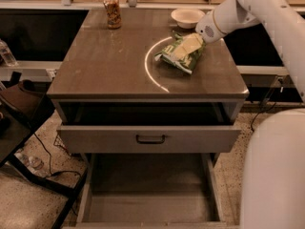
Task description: Place green jalapeno chip bag into middle drawer
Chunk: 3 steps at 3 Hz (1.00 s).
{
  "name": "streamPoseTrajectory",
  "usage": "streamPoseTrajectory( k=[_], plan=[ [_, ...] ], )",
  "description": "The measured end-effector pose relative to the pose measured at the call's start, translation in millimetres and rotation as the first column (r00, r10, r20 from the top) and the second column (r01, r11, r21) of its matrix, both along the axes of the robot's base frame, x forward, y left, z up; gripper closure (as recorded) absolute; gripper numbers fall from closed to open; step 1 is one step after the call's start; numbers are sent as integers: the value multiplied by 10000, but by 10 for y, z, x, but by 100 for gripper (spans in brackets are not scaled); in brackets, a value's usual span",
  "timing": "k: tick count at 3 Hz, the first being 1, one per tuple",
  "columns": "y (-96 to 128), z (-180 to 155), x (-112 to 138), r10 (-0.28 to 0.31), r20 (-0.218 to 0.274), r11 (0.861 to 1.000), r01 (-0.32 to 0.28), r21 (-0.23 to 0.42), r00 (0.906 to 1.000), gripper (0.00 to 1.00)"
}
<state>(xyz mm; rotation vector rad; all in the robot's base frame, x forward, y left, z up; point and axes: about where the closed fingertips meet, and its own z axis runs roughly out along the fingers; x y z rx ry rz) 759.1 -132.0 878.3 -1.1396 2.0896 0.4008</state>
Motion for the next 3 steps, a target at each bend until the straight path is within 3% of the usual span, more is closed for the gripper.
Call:
streamPoseTrajectory(
  k=[1, 3],
  plan=[
    [428, 31, 46, 337, -362, 9989, -325, 342, 9988, 2],
    [588, -123, 98, 398, -576, 9987, -380, 327, 9975, 47]
  ],
)
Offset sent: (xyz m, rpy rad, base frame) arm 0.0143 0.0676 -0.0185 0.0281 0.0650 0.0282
